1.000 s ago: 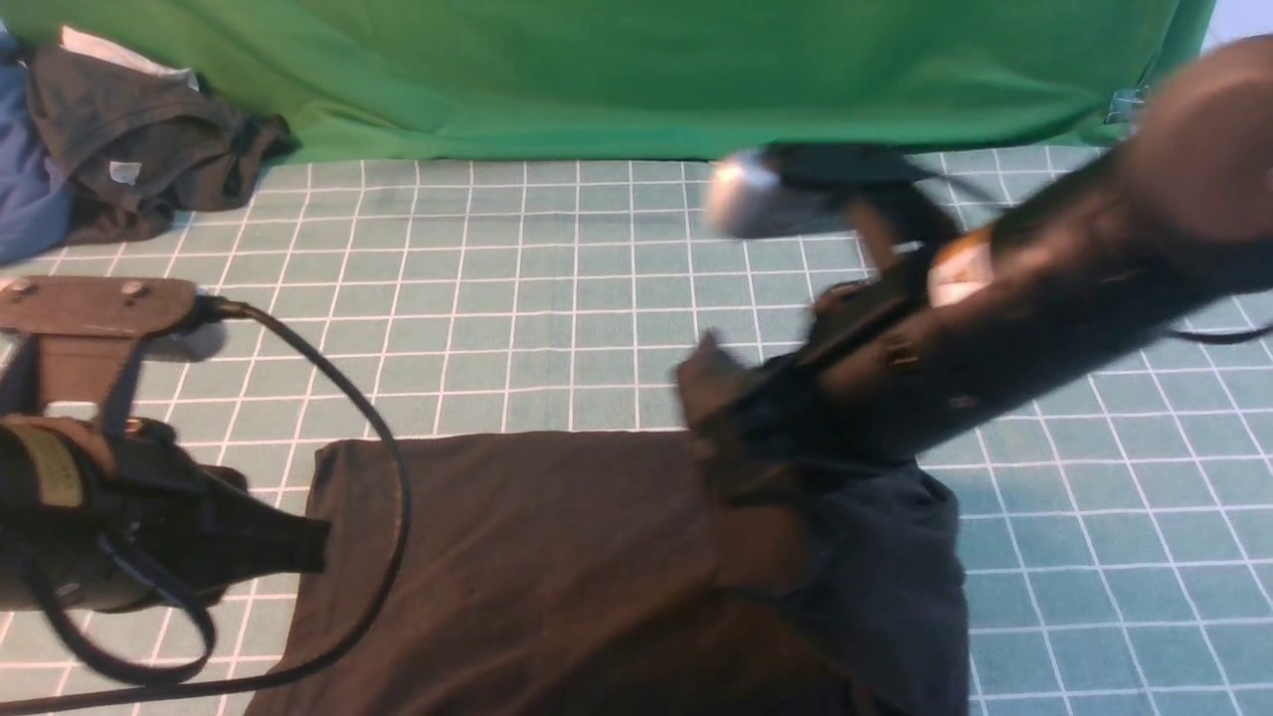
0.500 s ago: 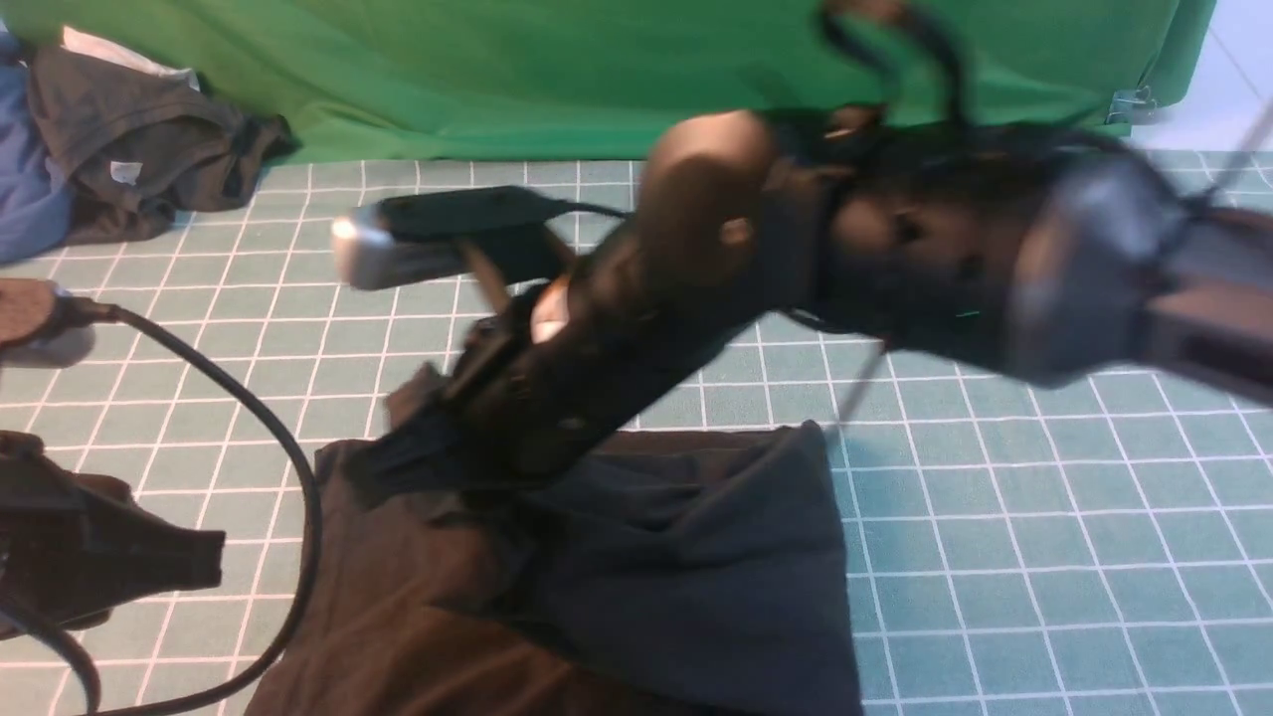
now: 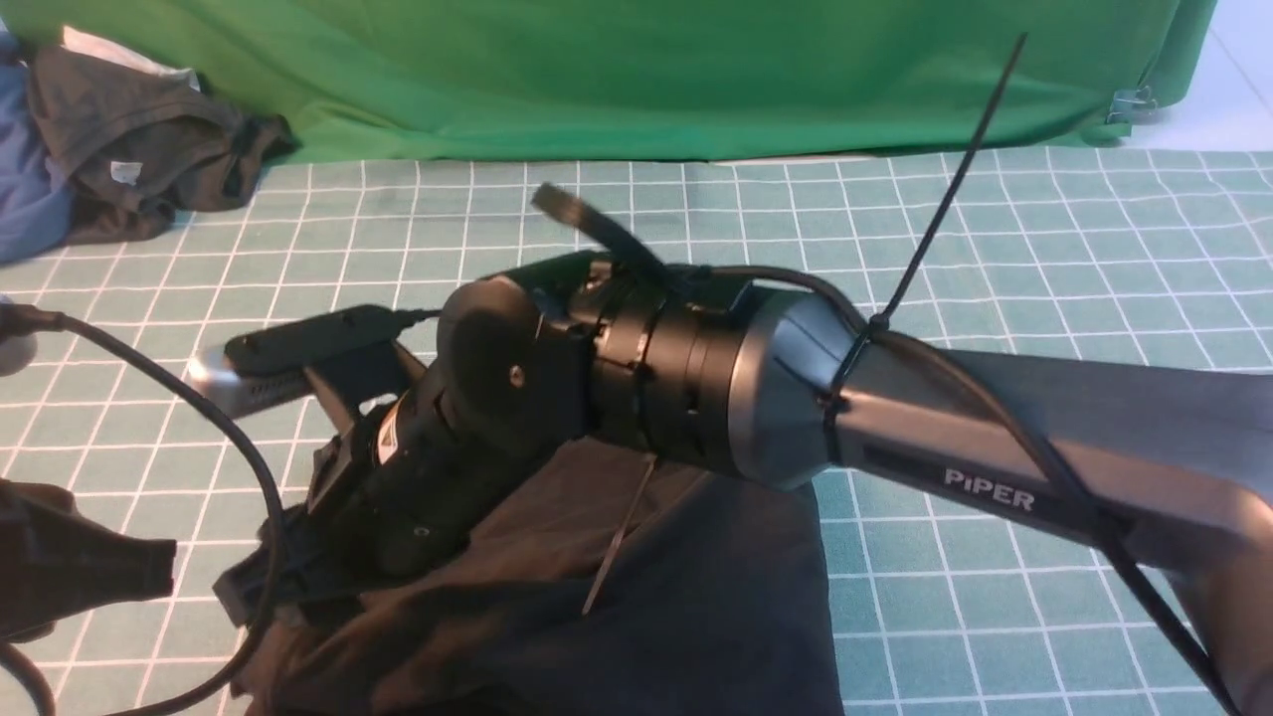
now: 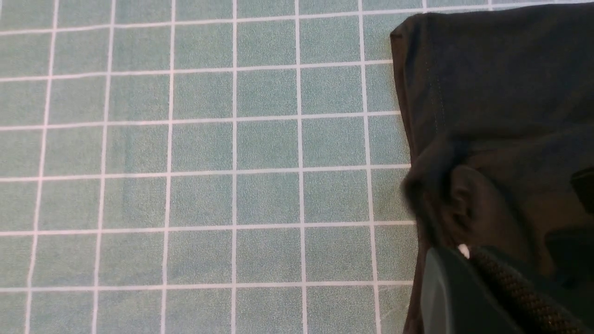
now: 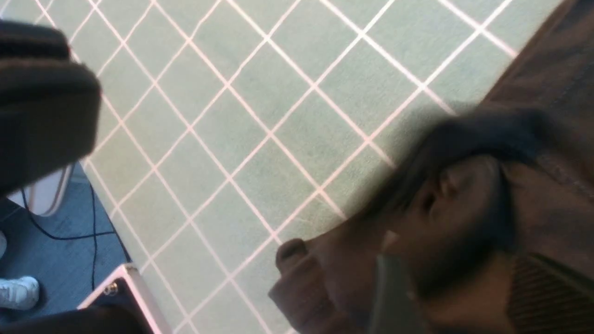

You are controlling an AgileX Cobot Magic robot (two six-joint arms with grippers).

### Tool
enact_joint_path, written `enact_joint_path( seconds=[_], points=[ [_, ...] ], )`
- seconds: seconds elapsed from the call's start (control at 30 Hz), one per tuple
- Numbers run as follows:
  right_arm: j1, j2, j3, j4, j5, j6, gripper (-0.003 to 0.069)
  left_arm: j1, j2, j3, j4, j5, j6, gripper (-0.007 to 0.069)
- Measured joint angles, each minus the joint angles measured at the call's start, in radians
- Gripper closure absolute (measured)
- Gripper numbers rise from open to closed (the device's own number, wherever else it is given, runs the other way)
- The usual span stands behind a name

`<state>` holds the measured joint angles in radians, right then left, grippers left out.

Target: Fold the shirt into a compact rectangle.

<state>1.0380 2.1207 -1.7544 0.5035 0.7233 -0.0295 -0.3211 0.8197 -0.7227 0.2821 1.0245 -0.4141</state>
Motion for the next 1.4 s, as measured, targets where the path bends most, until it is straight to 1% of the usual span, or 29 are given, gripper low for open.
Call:
enact_joint_path(
  seconds=[0.03,0.07,0.1,0.17,0.2,0.27,0.3,0.37,0.4,0.47,0.53,0.57,0.6,0.73,0.77,0.8,0.87,0.93,1.0,1.13,1.4],
  points=[
    [0.0,-0.002,-0.005,-0.004,0.022,-0.048,0.0235,0.0,0.0,0.0,0.0,0.0,0.0,0.0617],
    [-0.001,-0.003,-0.009,-0.005,0.025,-0.061,0.023,0.0,0.0,0.0,0.0,0.0,0.0,0.0617],
    [-0.009,-0.011,-0.026,-0.02,0.075,-0.103,0.022,0.0,0.0,0.0,0.0,-0.001,0.0,0.0617],
    [-0.032,-0.031,-0.06,-0.069,0.165,-0.13,0.0237,0.0,0.0,0.0,0.0,-0.002,-0.011,0.0617],
    [-0.049,-0.045,-0.075,-0.107,0.216,-0.131,0.0265,0.0,0.0,0.0,0.0,-0.006,-0.016,0.0617],
    [-0.09,-0.079,-0.095,-0.202,0.303,-0.129,0.0352,0.0,0.0,0.0,-0.013,-0.023,-0.022,0.0617],
    [-0.113,-0.105,-0.1,-0.247,0.363,-0.126,0.043,0.0,0.0,0.0,-0.026,-0.034,-0.022,0.0617],
    [-0.16,-0.146,-0.097,-0.324,0.436,-0.117,0.0546,0.0,0.002,0.0,-0.064,-0.067,-0.023,0.0617],
    [-0.179,-0.166,-0.088,-0.343,0.451,-0.113,0.0585,0.0,0.004,0.0,-0.089,-0.089,-0.024,0.0617],
    [-0.223,-0.223,-0.043,-0.365,0.468,-0.109,0.0618,0.0,0.022,0.0,-0.149,-0.131,-0.02,0.0617],
    [-0.257,-0.283,0.028,-0.371,0.477,-0.109,0.0628,0.0,0.053,0.0,-0.216,-0.165,0.007,0.0617],
    [-0.264,-0.289,0.037,-0.371,0.477,-0.107,0.0629,0.0,0.061,0.0,-0.224,-0.168,0.01,0.0617],
    [-0.283,-0.339,0.118,-0.372,0.476,-0.107,0.0631,0.0,0.103,0.0,-0.292,-0.2,0.052,0.0617],
    [-0.29,-0.406,0.272,-0.349,0.411,-0.106,0.0633,0.0,0.221,0.0,-0.409,-0.268,0.146,0.0617],
    [-0.29,-0.414,0.305,-0.315,0.382,-0.106,0.0634,0.0,0.262,0.0,-0.437,-0.285,0.169,0.0617],
    [-0.29,-0.42,0.36,-0.254,0.331,-0.115,0.0635,0.0,0.321,0.0,-0.465,-0.299,0.193,0.0617],
    [-0.29,-0.421,0.406,-0.203,0.286,-0.137,0.0636,0.0,0.365,0.0,-0.489,-0.305,0.217,0.0617],
    [-0.289,-0.406,0.496,-0.135,0.199,-0.178,0.0636,0.0,0.475,0.0,-0.543,-0.309,0.279,0.0617],
    [-0.289,-0.374,0.544,-0.118,0.154,-0.187,0.0636,0.0,0.53,0.0,-0.557,-0.307,0.306,0.0617],
    [-0.289,-0.298,0.59,-0.109,0.16,-0.189,0.0636,0.0,0.582,0.02,-0.554,-0.288,0.319,0.0617],
    [-0.289,-0.275,0.628,-0.097,0.166,-0.184,0.0636,0.0,0.539,0.062,-0.544,-0.257,0.316,0.0617]
  ],
)
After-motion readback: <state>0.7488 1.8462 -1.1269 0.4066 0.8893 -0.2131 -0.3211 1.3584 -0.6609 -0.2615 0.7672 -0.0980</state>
